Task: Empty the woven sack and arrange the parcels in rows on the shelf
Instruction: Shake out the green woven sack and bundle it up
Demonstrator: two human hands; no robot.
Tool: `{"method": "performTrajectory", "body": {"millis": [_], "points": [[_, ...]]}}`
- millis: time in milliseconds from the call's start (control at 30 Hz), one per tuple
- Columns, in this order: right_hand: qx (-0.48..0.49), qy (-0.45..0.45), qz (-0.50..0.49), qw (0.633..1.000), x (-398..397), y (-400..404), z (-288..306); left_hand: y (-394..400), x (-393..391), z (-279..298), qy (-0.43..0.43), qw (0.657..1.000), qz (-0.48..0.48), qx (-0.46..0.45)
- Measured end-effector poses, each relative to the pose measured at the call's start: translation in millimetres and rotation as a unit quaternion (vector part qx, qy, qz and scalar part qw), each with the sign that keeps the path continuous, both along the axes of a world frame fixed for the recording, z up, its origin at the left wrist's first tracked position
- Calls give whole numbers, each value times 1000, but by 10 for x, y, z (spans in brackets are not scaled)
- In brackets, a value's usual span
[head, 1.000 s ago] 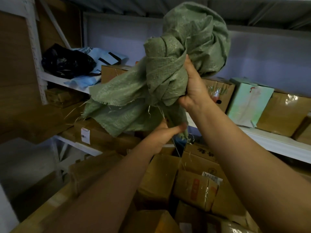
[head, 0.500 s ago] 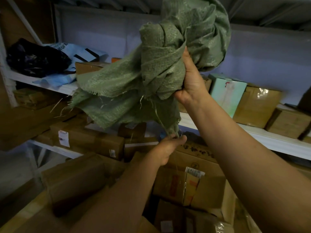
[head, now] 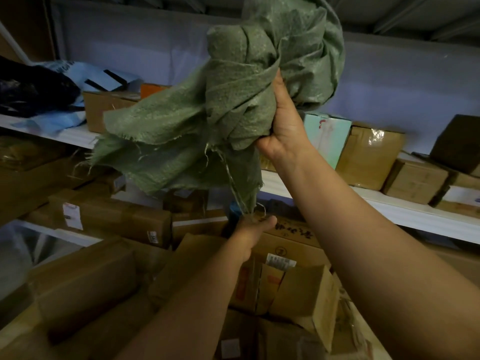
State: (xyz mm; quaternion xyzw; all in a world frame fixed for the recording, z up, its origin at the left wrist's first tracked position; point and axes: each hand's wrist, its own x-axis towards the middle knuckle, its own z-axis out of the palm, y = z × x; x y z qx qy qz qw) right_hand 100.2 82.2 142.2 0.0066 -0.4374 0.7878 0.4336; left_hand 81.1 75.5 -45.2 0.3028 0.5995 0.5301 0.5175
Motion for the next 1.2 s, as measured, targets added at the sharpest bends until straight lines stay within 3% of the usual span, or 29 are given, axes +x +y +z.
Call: {"method": "performTrajectory", "body": {"millis": [133, 267, 367, 467, 667, 833, 1000, 1133, 1200], "points": [[-16, 5, -37, 999, 51, 148, -93, 0, 76, -31, -6, 999, -42, 30], [-46, -23, -149, 987, 176, 341, -364, -79, -112, -134, 25, 999, -47, -2], [-48, -54, -208, 976, 310, 386, -544, -152, -336, -125, 71, 997, -6, -31], [-42, -77, -226, 970, 384, 417, -655, -153, -492, 27, 36, 999, 28, -14], [14, -142, -306, 941, 386, 505, -768, -141, -638, 561, -30, 996, 20, 81], [31, -163, -363, 917, 397, 515, -745, -109, -663, 883, 25, 983, 37, 179], [99, -223, -429, 870, 490, 552, -780, -251, -689, 1054, 54, 981, -28, 184], [186, -310, -483, 797, 583, 609, -830, -349, -836, 1309, 68, 969, -8, 239], [215, -334, -463, 792, 574, 597, -838, -387, -908, 1431, 125, 961, 7, 248]]}}
